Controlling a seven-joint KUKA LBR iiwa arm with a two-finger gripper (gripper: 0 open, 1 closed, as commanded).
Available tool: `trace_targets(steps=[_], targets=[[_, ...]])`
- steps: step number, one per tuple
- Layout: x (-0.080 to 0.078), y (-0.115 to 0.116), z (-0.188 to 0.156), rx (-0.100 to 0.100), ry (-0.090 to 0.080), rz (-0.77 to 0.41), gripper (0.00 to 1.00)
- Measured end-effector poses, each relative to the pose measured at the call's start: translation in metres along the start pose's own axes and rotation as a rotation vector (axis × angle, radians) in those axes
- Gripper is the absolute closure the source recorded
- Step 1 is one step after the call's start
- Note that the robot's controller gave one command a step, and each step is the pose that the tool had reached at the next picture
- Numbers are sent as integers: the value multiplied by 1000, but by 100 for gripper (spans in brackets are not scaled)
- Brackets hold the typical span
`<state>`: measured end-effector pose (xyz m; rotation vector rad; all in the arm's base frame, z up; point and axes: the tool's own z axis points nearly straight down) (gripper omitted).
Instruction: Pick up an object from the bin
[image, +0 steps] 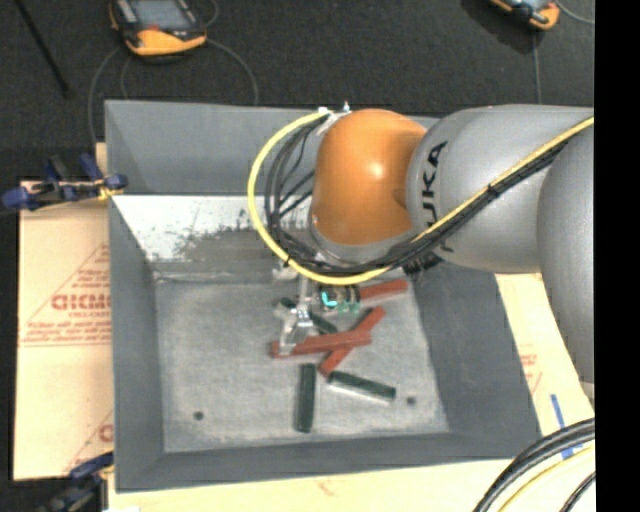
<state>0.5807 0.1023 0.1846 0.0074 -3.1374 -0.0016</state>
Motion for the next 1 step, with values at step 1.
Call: trace_targets(steps=[1], targets=[[-2,0,-5,-1,-7,2,0]])
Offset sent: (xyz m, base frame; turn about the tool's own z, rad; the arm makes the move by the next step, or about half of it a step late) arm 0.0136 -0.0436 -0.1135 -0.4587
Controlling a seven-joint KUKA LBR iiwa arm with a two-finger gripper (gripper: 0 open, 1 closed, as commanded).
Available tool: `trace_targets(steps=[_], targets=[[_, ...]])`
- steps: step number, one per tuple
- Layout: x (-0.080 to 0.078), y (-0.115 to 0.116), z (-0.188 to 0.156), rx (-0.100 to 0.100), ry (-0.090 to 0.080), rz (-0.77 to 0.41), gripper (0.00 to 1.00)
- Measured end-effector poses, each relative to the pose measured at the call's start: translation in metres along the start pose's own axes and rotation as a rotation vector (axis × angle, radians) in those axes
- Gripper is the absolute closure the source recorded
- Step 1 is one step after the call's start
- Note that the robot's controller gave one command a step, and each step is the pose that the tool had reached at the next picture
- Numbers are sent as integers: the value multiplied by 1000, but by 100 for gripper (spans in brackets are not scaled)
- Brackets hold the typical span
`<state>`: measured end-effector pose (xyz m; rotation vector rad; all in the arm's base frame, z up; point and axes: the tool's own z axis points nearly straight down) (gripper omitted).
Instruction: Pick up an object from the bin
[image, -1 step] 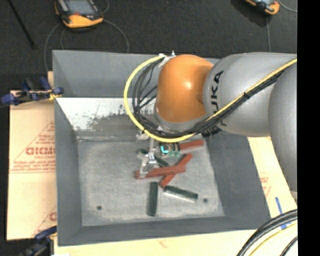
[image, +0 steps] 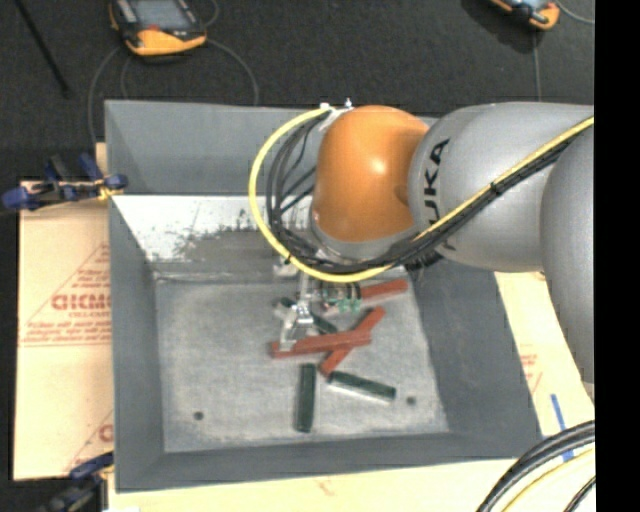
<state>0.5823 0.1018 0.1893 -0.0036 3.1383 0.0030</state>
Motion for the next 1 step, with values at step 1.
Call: trace_targets(steps=[1], targets=[[-5,-10,28,1,-8,-131,0]])
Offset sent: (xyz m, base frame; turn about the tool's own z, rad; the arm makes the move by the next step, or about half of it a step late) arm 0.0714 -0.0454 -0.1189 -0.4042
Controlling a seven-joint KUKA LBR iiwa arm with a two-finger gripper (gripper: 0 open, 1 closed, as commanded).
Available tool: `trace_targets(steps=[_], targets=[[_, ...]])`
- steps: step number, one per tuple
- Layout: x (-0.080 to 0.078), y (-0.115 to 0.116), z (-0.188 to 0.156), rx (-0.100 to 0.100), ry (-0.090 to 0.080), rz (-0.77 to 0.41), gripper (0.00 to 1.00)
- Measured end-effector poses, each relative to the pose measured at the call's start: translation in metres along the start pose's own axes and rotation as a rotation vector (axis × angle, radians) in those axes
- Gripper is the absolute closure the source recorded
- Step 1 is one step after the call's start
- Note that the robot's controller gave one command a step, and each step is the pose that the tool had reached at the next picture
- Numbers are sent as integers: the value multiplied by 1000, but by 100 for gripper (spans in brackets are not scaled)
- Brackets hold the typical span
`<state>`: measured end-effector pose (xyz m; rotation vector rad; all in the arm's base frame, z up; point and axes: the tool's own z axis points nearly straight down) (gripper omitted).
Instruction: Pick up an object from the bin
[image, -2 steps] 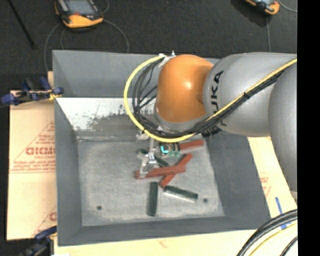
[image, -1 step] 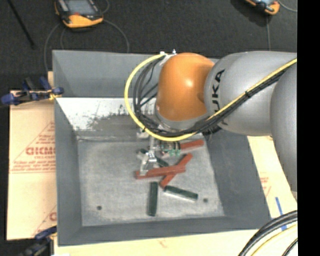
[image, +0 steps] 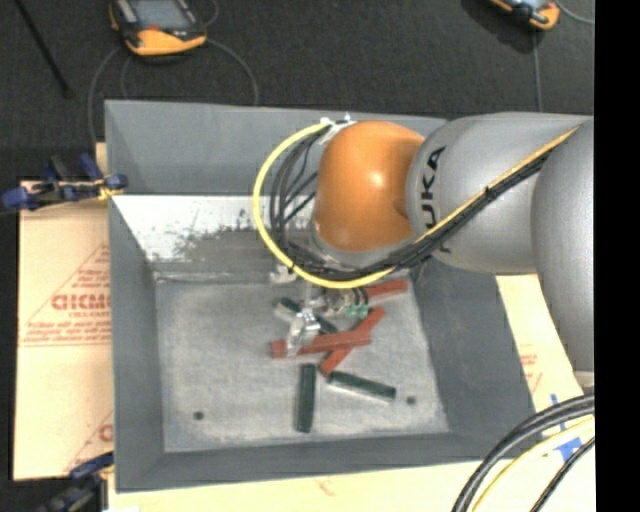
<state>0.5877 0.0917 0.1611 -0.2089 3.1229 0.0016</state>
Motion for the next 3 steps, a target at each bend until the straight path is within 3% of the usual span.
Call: trace_targets(steps=[1,2,3], targets=[[-57,-34,66,-10,0,-256,0],[-49,-35,75,-3,6,-251,100],[-49,-35,75,-3,6,-250,100]])
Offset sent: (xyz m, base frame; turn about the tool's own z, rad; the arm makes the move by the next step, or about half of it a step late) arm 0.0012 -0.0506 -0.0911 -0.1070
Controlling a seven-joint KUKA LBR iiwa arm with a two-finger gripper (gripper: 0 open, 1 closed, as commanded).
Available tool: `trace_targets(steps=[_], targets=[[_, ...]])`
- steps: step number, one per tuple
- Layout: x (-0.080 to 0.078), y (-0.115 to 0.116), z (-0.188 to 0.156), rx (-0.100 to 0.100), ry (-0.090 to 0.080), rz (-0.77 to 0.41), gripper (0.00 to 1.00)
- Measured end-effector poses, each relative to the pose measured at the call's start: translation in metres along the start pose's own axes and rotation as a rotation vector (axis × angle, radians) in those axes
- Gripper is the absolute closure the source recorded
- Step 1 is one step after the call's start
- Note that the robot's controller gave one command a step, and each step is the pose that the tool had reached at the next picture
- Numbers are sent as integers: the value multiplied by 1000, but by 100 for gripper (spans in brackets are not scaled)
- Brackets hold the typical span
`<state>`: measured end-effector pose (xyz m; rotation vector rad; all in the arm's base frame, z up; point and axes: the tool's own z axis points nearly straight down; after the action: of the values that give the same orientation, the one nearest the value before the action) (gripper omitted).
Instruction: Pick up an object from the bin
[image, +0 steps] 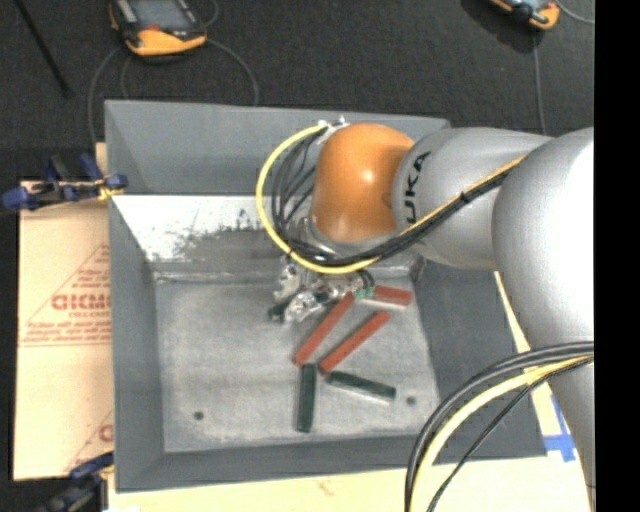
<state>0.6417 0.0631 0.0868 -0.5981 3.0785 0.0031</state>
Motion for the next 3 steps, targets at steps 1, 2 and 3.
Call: trace_targets(steps=[1,2,3], targets=[[0,0,-1,0,1,-1,100],[-12,-4,-66,0,1,-454,100],[-12,-4,-66,-1,1,-453,100]])
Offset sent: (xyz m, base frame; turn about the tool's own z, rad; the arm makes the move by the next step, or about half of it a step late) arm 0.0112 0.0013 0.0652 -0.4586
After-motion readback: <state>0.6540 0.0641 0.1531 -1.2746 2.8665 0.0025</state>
